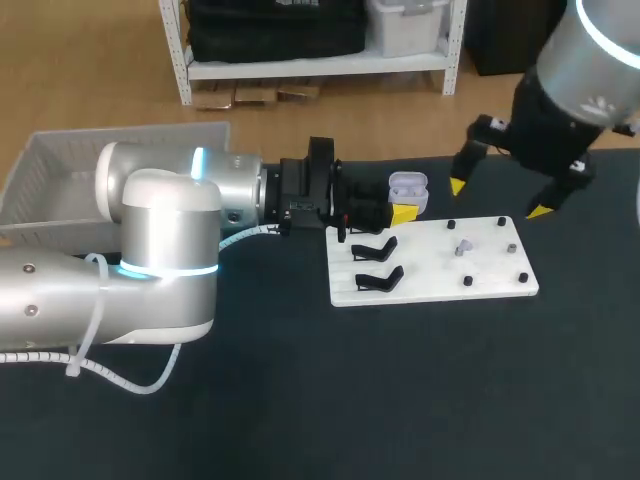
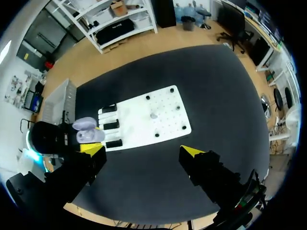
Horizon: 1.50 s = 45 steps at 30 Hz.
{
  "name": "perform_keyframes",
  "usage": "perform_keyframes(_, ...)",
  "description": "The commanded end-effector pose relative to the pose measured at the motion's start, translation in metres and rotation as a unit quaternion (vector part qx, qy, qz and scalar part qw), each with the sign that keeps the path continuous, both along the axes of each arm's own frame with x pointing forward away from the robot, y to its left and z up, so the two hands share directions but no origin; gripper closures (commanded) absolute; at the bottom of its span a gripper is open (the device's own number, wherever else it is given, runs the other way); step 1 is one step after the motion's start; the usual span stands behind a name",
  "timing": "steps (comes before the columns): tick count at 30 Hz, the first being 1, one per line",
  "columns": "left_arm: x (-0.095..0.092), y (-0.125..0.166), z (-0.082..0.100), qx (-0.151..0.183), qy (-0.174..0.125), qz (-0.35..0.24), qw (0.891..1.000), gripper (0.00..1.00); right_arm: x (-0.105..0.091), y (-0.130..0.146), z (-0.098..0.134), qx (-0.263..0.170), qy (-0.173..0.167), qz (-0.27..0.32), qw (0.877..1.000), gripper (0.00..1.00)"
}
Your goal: Pick up each earbud case from the left stands, insert the matching earbuds, close the lid, and place the case in the box.
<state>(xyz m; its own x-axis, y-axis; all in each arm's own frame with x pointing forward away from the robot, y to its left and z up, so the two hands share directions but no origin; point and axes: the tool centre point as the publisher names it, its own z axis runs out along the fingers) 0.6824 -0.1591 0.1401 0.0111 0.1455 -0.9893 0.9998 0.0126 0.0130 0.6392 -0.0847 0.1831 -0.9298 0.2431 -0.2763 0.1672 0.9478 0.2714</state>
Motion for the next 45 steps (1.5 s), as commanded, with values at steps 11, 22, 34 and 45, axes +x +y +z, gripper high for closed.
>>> perform_keyframes(11, -0.001, 0.000, -0.002, -0.005, -0.003, 0.003, 1.000, 1.00, 0.034, 0.000, -0.095, 0.047, 0.015, 0.060, 0.997, 0.00)
perform_keyframes(22, -0.001, 0.000, -0.002, -0.005, -0.003, 0.003, 1.000, 1.00, 0.055, 0.005, -0.122, 0.047, 0.051, 0.099, 0.993, 0.21)
perform_keyframes(34, -0.001, 0.000, -0.002, -0.005, -0.003, 0.003, 1.000, 1.00, 0.062, 0.007, -0.133, 0.049, 0.065, 0.126, 0.989, 0.31)
perform_keyframes(45, -0.001, 0.000, -0.002, -0.005, -0.003, 0.003, 1.000, 1.00, 0.062, 0.004, -0.140, 0.054, 0.084, 0.147, 0.984, 0.47)
